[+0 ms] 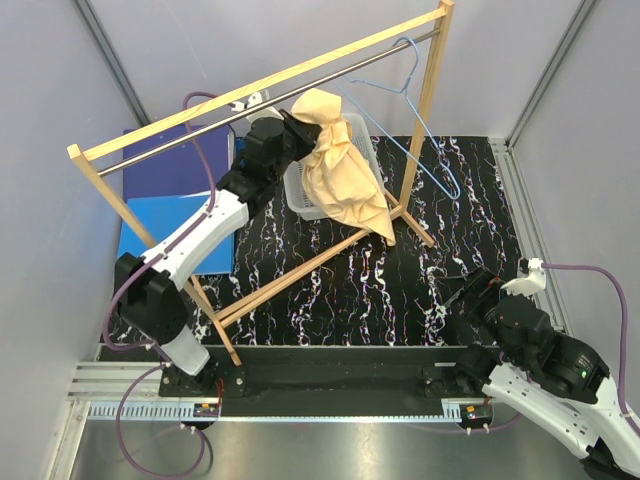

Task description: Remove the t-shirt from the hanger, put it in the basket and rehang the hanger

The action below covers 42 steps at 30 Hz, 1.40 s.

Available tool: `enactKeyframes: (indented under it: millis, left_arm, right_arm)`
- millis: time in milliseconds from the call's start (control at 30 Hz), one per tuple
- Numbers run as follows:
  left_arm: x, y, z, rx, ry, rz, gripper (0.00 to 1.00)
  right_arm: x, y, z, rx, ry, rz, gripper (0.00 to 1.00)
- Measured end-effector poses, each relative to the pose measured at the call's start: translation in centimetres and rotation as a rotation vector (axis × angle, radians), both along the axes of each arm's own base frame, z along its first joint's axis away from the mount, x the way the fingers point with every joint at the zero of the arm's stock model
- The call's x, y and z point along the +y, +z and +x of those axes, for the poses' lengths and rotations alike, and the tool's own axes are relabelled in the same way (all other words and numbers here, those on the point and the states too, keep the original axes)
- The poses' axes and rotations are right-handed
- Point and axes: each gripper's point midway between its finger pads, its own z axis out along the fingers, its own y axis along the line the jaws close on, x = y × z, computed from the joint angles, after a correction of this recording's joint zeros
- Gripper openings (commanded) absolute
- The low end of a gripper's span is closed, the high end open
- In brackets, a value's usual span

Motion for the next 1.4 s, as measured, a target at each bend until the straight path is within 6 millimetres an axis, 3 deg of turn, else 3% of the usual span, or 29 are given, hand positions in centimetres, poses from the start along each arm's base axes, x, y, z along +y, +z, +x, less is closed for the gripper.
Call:
enactKeyframes:
  millis: [367, 533, 633, 767, 900, 1100, 1200, 1333, 1367, 1400]
  left_arm:
    - [3.1, 2.0, 3.4, -0.168, 0.234, -0.023, 0.00]
    - [2.5, 1.9, 5.3, -0.201, 0.243, 0.022, 0.00]
    - [1.2, 0.1, 6.6, -0.183, 0.210, 0.053, 0.00]
    - [-0.7, -4.2, 7.7, -0.117, 0.151, 0.131, 0.00]
    - [-2.1, -8.9, 7.5, -0.022, 0.088, 0.208, 0.00]
    - [-4.4, -14.4, 7.0, 0.100, -0.041, 0.297, 0.00]
    - [-5.3, -16.8, 7.1, 0.165, -0.098, 0.344, 0.08]
    - [-5.4, -18.8, 6.6, 0.246, -0.168, 0.379, 0.46]
    - [-5.2, -19.0, 6.4, 0.265, -0.179, 0.384, 0.65]
    - [-4.8, -19.1, 6.3, 0.289, -0.187, 0.383, 0.71]
  right_arm:
    - [0.0, 0.1, -0.1, -0.004, 0.000, 0.005, 1.00]
    - [0.0, 0.1, 0.0, -0.005, 0.001, 0.005, 1.00]
    - [0.0, 0.1, 0.0, -0.005, 0.001, 0.005, 1.00]
    - [0.0, 0.1, 0.0, -0.005, 0.001, 0.005, 1.00]
    - [0.1, 0.2, 0.0, -0.007, 0.006, 0.012, 1.00]
    - [0.3, 0.4, 0.0, -0.010, 0.011, 0.019, 1.00]
    - [0.3, 0.3, -0.1, -0.009, 0.015, 0.020, 1.00]
    - [0.4, 0.3, -0.1, -0.008, 0.017, 0.020, 1.00]
    - [0.4, 0.3, -0.1, -0.007, 0.017, 0.020, 1.00]
    - [0.4, 0.3, -0.1, -0.007, 0.017, 0.019, 1.00]
